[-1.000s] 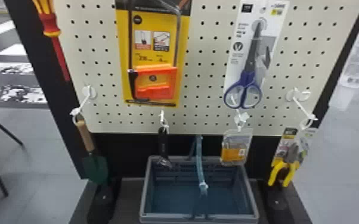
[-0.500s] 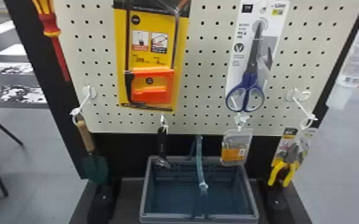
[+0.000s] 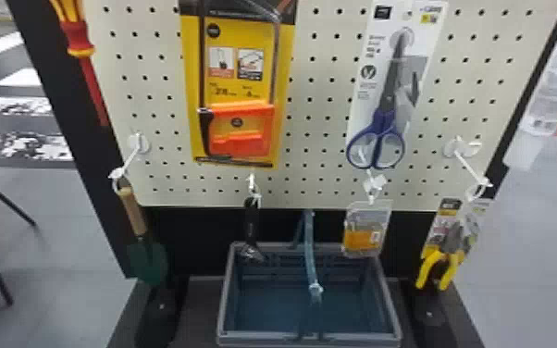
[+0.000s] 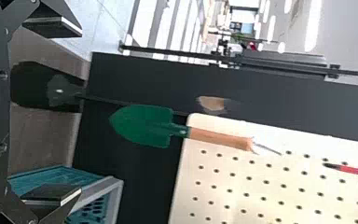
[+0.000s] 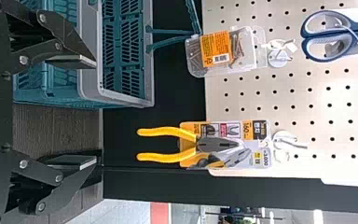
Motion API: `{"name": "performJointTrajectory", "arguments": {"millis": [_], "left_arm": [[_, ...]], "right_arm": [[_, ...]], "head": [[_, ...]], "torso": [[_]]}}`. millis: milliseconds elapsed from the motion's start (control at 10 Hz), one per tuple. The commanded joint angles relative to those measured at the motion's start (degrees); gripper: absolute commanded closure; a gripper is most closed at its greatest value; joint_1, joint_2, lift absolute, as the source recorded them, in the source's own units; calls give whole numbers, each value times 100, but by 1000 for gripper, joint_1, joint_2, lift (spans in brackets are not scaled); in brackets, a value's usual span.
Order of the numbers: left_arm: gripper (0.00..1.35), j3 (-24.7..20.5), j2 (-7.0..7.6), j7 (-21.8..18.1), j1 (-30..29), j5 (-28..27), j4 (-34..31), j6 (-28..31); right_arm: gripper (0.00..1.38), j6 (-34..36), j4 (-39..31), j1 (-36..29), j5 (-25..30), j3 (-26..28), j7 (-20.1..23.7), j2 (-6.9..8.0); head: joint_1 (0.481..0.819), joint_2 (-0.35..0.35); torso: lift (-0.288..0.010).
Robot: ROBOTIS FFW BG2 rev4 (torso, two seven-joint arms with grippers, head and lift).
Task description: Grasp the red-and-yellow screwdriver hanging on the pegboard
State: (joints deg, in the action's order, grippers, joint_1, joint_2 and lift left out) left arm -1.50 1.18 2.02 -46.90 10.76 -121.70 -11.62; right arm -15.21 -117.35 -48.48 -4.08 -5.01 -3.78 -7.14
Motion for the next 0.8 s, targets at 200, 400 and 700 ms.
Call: {"name": "performJointTrajectory", "arguments": {"millis": [200, 400, 700], "left_arm": [[127, -325, -21, -79, 245, -144, -859, 749], [127, -448, 14, -228, 491, -144, -1141, 1171], [127, -580, 14, -387, 1008, -241, -1956, 2085]], "right_arm": [[530, 0, -1, -3, 4, 0, 0, 2], [530, 0, 13, 10, 13, 0, 0, 2], [530, 0, 13, -3, 22, 0, 0, 2]], "head": [[549, 0], [549, 0], [549, 0]], "torso": [[-100], [-100], [-100]]}}
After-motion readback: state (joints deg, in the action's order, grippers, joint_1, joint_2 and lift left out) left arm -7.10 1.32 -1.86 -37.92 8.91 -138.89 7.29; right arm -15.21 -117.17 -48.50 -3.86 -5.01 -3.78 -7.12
